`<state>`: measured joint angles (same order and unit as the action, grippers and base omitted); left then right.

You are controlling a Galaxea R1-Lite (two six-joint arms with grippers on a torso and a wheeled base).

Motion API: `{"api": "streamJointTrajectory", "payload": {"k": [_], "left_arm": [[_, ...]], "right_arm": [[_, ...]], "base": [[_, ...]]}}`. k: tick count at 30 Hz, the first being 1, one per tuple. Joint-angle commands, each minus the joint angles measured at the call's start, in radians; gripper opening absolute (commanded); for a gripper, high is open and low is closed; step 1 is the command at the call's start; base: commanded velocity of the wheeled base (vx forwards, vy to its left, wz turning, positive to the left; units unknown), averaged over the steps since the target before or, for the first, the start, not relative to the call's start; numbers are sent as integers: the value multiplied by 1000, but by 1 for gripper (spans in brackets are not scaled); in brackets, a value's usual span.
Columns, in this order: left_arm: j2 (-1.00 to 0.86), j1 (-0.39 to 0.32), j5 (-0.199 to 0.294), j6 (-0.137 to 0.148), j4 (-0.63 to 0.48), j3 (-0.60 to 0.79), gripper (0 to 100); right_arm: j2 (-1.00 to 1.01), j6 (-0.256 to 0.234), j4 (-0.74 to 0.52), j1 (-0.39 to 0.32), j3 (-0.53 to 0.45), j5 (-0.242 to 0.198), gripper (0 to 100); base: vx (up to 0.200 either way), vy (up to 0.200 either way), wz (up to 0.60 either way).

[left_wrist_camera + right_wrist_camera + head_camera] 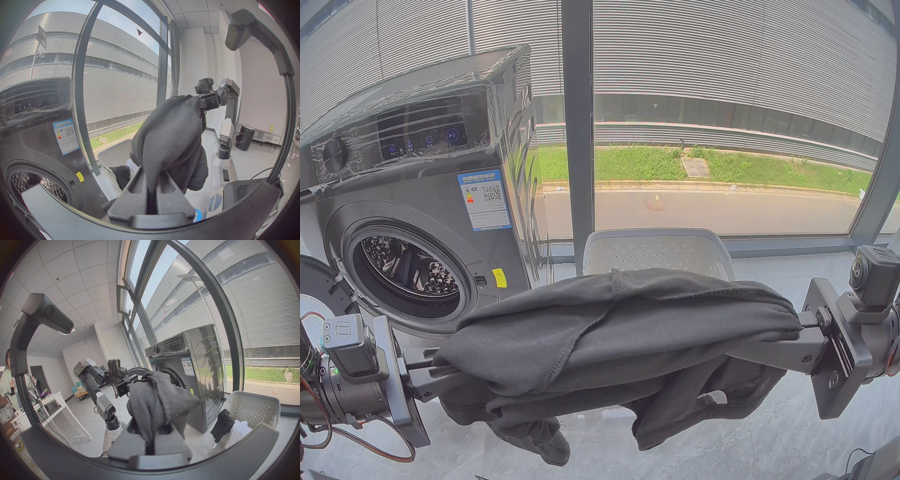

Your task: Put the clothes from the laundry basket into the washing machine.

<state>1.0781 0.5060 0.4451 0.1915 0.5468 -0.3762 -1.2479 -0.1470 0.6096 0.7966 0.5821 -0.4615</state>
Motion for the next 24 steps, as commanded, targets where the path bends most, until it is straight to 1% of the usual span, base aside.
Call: {"api": "streamJointTrajectory", "payload": {"k": [1,5,8,9,10,12,17,22,24], "left_arm": [[0,0,-2,2,-1,20,100],[-6,-7,-2,-3,2,62,100],[-37,-50,1,-15,-2,123,100],[-49,-75,7,-17,-1,152,100],[-50,-80,12,-17,2,163,100],[-60,-84,33,-17,4,181,100],[-64,-84,50,-17,5,178,100],[-61,-80,89,-15,8,168,100],[-63,-76,110,-12,7,160,100]], "right_arm": [[-5,0,1,1,12,-5,0],[-16,0,1,3,15,-9,0],[-30,0,1,4,16,-31,0],[-38,0,1,4,18,-42,0],[-39,0,1,6,19,-46,0],[-56,0,1,7,27,-57,0],[-85,1,1,12,41,-72,0],[-108,1,-2,55,41,-105,0],[-122,1,-2,75,41,-105,0]], "base": [[0,0,0],[0,0,0],[0,0,0],[0,0,0],[0,0,0],[0,0,0],[0,0,0],[0,0,0],[0,0,0]]}}
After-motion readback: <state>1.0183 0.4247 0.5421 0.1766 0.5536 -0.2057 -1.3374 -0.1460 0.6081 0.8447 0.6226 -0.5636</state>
